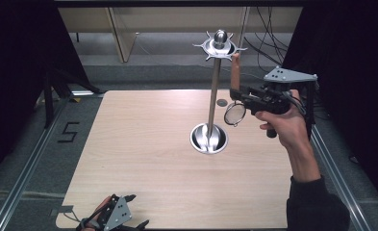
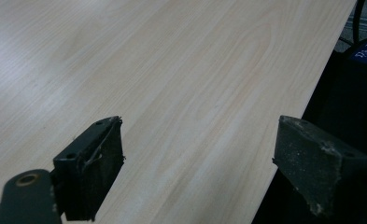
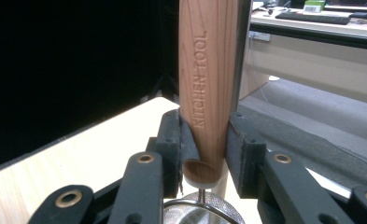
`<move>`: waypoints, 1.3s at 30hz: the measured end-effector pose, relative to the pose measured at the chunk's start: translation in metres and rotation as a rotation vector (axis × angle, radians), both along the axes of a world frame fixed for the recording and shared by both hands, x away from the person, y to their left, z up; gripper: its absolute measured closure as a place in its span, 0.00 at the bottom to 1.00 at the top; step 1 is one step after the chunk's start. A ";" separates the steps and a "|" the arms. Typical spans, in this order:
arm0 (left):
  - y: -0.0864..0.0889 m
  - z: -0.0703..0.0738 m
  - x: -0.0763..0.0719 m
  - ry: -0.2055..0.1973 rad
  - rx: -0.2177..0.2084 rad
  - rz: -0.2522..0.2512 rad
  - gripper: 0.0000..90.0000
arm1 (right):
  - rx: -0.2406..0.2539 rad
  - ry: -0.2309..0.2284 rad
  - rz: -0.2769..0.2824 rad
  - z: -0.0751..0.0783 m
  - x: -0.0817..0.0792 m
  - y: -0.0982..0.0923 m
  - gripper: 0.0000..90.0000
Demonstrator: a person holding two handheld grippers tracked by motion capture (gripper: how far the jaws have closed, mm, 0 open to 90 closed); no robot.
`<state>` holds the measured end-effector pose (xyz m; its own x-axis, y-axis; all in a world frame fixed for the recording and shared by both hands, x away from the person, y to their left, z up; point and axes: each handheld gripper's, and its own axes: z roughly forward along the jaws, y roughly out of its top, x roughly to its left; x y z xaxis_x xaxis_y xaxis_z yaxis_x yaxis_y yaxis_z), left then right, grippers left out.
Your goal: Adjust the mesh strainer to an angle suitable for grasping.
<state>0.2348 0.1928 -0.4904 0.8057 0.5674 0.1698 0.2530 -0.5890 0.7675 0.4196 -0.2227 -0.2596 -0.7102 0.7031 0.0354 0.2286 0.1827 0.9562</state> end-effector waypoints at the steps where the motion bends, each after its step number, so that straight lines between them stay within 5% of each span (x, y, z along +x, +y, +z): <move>1: 0.000 0.000 0.000 0.002 0.001 0.000 0.17 | 0.002 0.022 -0.005 0.000 0.000 0.001 0.78; 28: 0.000 0.001 -0.001 0.003 -0.001 0.003 0.17 | -0.043 0.055 0.001 -0.010 0.021 0.008 0.78; 39: 0.000 0.000 0.000 0.004 0.005 -0.003 0.17 | -0.025 0.073 0.004 -0.012 0.021 0.009 0.78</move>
<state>0.2345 0.1930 -0.4901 0.8082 0.5640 0.1694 0.2539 -0.5933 0.7639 0.4404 -0.2141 -0.2712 -0.7091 0.7017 0.0697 0.2971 0.2076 0.9320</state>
